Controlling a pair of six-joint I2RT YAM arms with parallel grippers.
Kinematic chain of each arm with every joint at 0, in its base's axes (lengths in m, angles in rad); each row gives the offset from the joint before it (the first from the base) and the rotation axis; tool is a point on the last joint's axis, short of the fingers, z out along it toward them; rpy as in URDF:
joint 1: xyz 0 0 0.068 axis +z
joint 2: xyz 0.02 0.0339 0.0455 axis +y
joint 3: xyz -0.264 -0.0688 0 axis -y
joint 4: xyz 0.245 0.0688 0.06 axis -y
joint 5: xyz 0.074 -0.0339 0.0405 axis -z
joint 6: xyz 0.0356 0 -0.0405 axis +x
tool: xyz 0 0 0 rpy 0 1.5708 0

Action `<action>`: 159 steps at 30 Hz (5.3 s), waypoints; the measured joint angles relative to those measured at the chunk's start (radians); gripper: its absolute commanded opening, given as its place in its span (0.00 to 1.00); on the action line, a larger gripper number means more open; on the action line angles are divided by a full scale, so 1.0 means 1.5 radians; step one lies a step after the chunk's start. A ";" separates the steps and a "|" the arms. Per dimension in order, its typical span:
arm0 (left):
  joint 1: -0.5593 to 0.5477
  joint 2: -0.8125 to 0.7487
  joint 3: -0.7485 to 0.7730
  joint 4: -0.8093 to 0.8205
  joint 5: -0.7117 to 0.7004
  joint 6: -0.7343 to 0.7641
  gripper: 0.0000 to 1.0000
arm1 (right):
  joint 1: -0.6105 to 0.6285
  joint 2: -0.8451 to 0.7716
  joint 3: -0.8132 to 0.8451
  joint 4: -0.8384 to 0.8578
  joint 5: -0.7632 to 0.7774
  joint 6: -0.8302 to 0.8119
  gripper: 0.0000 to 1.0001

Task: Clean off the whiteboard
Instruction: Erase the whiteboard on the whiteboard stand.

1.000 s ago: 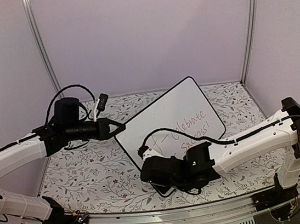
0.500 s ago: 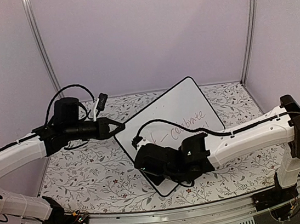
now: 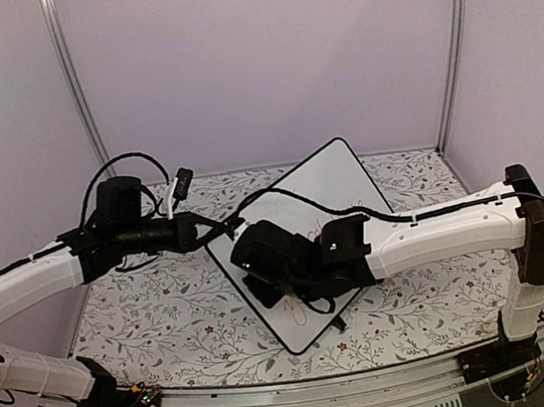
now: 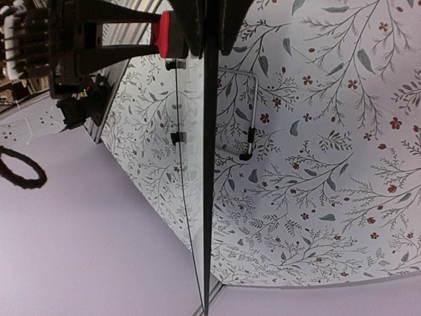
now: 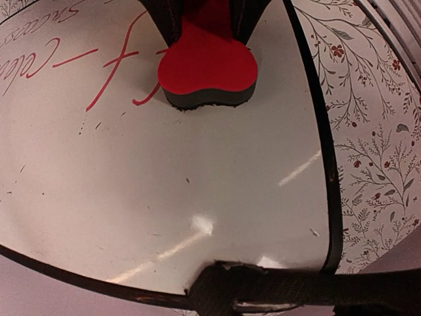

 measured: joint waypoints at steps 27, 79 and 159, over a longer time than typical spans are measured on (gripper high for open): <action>0.001 0.000 0.000 -0.002 -0.002 0.000 0.00 | -0.007 -0.059 -0.132 0.053 -0.023 0.039 0.17; 0.001 0.000 0.000 0.002 0.007 -0.002 0.00 | -0.031 -0.081 -0.145 0.012 -0.044 0.042 0.18; 0.006 0.001 -0.003 0.003 0.007 -0.002 0.00 | -0.046 -0.141 -0.290 0.077 -0.093 0.085 0.18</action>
